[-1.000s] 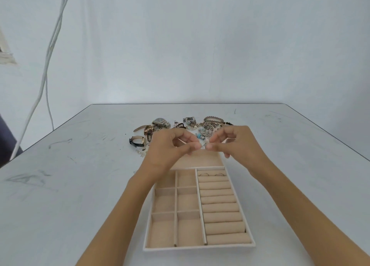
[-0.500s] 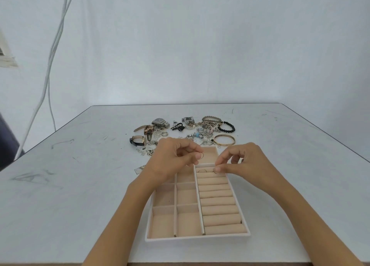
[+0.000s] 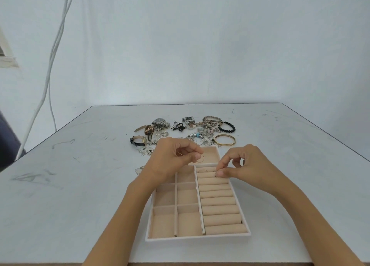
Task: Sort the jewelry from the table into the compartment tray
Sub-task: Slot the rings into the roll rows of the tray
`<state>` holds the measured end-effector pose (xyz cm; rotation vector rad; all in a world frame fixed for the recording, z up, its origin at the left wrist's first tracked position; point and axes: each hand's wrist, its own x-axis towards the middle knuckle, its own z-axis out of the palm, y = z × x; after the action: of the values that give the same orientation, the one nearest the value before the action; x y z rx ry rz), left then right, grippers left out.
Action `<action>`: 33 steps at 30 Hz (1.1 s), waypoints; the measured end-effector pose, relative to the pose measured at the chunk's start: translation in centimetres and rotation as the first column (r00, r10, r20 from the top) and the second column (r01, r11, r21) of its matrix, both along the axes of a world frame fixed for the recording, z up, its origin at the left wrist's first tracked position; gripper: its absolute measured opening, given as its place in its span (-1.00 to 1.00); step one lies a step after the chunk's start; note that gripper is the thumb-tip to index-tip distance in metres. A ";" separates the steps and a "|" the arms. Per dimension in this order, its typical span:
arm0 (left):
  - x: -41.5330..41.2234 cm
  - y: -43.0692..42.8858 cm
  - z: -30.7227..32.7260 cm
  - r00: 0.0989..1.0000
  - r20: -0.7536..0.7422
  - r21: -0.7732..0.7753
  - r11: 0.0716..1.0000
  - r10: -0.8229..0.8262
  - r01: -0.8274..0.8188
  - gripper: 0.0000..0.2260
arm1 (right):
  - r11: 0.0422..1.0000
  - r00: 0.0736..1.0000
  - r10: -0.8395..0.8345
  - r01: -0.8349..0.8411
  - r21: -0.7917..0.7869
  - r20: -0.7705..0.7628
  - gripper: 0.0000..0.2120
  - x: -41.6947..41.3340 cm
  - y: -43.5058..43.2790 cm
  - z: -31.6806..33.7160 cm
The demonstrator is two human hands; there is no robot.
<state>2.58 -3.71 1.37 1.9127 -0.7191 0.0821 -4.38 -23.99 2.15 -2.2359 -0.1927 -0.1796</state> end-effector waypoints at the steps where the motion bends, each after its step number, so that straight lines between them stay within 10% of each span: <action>1: 0.0 0.0 0.0 1.000 0.009 0.003 1.000 0.001 -0.001 -0.91 | 1.000 1.000 0.002 -0.002 0.003 0.006 -0.84 0.0 0.0 0.0; 33: -0.1 -0.1 -0.1 0.999 0.010 0.040 0.998 -0.047 0.047 -0.91 | 1.000 1.000 -0.022 0.022 -0.012 0.003 -0.84 0.2 0.1 -0.4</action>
<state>2.43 -3.79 1.24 1.9337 -0.7775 0.0491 -4.19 -23.91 1.75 -2.2507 -0.1714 -0.1935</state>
